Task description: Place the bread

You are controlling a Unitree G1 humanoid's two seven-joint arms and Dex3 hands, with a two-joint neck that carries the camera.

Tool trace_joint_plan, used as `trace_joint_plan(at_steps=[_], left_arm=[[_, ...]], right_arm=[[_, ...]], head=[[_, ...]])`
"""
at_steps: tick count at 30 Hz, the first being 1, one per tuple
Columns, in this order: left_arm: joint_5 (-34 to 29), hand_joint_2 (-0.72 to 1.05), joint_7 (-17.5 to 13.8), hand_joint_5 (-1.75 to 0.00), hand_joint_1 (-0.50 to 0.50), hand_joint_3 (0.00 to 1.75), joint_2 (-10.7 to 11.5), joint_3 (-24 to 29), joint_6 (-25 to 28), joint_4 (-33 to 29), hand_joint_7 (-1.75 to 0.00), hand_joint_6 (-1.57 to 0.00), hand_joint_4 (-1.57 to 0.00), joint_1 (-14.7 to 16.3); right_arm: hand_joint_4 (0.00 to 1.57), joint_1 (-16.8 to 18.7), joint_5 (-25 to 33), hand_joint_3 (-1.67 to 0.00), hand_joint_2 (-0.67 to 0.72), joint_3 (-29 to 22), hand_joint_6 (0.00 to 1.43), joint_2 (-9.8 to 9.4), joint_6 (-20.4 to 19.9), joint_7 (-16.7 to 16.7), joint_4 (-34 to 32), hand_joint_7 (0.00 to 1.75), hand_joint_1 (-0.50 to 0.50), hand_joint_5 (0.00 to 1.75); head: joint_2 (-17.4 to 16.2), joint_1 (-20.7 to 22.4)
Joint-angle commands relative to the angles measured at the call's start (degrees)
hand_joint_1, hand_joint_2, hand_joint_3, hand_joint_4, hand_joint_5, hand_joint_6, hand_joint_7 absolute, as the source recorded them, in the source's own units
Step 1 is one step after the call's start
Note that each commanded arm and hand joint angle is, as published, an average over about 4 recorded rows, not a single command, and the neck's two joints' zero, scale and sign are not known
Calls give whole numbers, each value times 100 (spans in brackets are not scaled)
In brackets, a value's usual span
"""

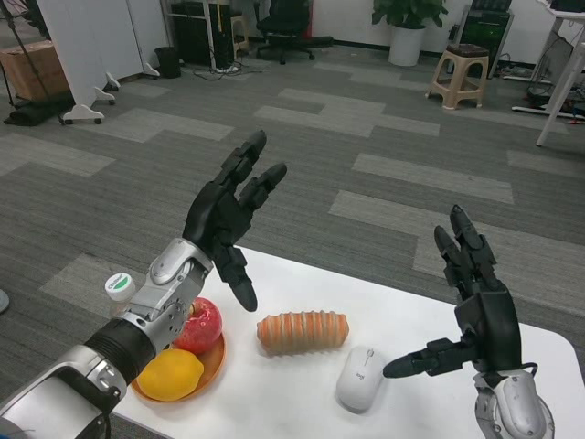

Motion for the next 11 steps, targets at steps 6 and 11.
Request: trace_joint_plan(at_steps=[6, 11], left_arm=[[65, -64, 48, -38, -50, 9, 23, 69, -46, -107, 0, 0, 0, 45], [65, -64, 48, -41, -50, 9, 30, 77, -46, -109, 0, 0, 0, 45]], right_arm=[[0, -13, 52, 0, 4, -14, 0, -8, -7, -27, -57, 0, -28, 19], [0, -13, 52, 0, 3, -14, 0, -8, -7, -27, -60, 0, -29, 13]], head=[[3, -7], [3, -7]])
